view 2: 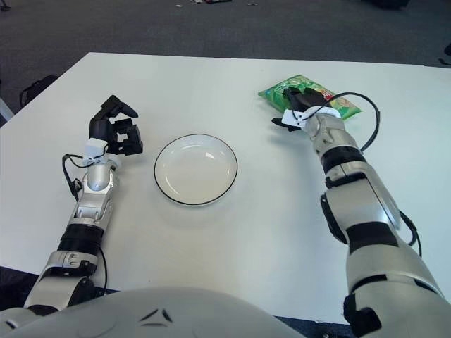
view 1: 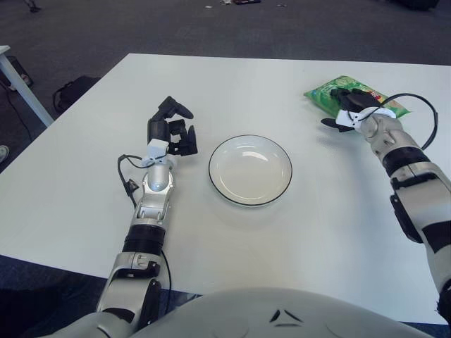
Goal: Put the snack into the plate.
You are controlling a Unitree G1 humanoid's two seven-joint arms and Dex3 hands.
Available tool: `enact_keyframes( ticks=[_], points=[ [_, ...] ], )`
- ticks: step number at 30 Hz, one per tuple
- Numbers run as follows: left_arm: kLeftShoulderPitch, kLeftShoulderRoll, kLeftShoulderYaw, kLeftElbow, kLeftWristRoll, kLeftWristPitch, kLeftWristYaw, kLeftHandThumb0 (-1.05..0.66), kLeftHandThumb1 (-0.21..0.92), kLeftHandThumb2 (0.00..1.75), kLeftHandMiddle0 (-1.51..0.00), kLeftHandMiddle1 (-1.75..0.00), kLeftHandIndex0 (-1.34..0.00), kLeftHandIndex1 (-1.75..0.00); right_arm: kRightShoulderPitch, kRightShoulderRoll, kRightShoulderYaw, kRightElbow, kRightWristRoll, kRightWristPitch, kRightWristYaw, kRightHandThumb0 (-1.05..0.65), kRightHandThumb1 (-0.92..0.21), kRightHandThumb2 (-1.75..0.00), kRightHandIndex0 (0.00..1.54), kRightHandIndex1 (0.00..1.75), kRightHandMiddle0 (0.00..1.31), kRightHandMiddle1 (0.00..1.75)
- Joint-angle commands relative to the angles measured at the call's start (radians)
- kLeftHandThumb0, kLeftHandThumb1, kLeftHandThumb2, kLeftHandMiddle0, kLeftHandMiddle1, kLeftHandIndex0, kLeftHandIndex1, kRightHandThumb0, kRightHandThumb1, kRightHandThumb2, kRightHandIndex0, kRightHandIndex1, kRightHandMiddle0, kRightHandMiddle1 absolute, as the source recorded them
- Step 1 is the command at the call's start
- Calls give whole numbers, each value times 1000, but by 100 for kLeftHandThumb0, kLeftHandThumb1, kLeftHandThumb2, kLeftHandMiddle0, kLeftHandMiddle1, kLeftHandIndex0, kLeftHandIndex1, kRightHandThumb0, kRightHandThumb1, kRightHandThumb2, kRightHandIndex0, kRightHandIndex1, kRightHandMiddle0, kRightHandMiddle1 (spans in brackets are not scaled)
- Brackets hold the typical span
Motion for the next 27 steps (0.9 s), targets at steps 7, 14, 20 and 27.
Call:
enact_keyframes(
  ticks=[7,14,20,27],
  points=[
    [188,-59,-18,122,3,-15,7,-51,25,139,-136,-175,-67,-175,317,-140,-123,-574,105,55,212,-72,-91,-63,0,43,0,50],
    [184,-55,-18,122,-3,-17,-2,-51,25,140,-137,-175,-67,-175,476,-207,-233,-881,160,151,354,-74,-92,-62,0,41,0,50],
    [182,-52,-19,129,-11,-30,-11,-51,24,141,-137,-175,-67,-175,542,-243,-305,-1030,176,188,417,-77,-92,-61,0,45,0,50],
    [180,-54,-19,134,-12,-31,-11,-51,25,140,-136,-175,-67,-175,630,-269,-389,-1141,184,185,441,-78,-92,-62,0,51,0,60]
  ],
)
